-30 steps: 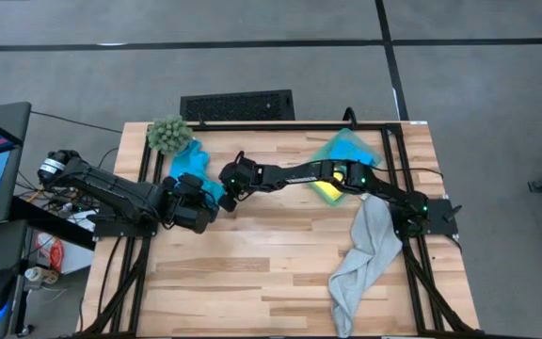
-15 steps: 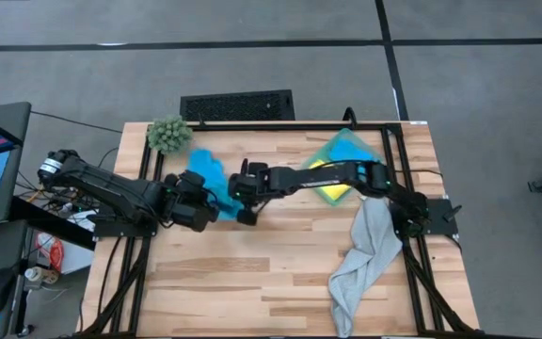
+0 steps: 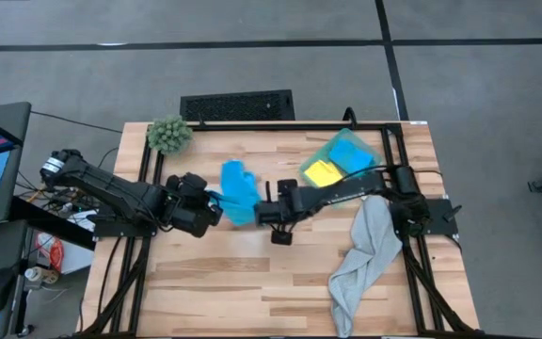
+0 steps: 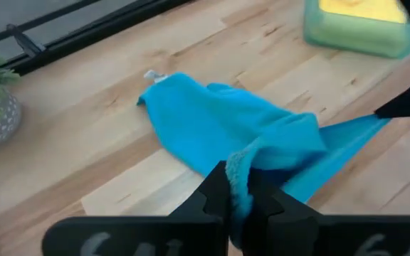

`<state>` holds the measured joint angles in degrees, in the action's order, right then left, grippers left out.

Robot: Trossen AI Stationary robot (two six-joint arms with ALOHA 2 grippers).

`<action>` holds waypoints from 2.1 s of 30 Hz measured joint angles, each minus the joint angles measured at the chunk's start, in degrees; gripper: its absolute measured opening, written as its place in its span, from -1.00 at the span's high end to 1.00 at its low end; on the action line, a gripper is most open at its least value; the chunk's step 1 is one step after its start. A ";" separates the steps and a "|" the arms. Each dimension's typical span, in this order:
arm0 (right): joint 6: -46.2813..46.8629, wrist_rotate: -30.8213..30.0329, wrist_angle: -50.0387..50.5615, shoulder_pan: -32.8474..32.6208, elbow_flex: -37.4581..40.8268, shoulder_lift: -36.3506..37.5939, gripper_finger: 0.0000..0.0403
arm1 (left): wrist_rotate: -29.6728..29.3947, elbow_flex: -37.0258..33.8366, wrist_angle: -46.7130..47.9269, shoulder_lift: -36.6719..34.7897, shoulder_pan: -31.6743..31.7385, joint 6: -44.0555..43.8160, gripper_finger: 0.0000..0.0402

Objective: Fold microfiber towels
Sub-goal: Fold the blue towel

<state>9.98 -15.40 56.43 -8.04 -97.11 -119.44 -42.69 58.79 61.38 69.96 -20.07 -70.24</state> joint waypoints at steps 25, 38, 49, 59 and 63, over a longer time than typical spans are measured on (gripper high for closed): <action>-27.25 3.46 -38.55 -8.95 28.28 14.09 0.01 | 1.53 -0.01 -1.94 10.59 -0.97 -1.98 1.00; -27.53 0.17 -35.40 -5.04 26.37 8.47 0.01 | 1.78 -0.01 -1.94 10.57 -0.97 -2.16 1.00; -28.67 0.53 -35.91 -7.75 26.28 8.49 0.55 | 1.83 -0.01 -1.97 10.57 -0.97 -2.14 1.00; -32.99 2.37 -36.40 -6.87 26.28 8.43 0.56 | 1.83 -0.01 -1.97 10.57 -0.97 -2.16 1.00; -35.82 3.57 -37.19 -6.96 26.32 7.59 0.56 | 1.83 -0.01 -2.00 10.59 -0.97 -2.18 1.00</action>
<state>-25.84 -11.84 19.24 -15.00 -70.78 -111.85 -40.86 58.78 59.39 80.55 -21.04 -72.42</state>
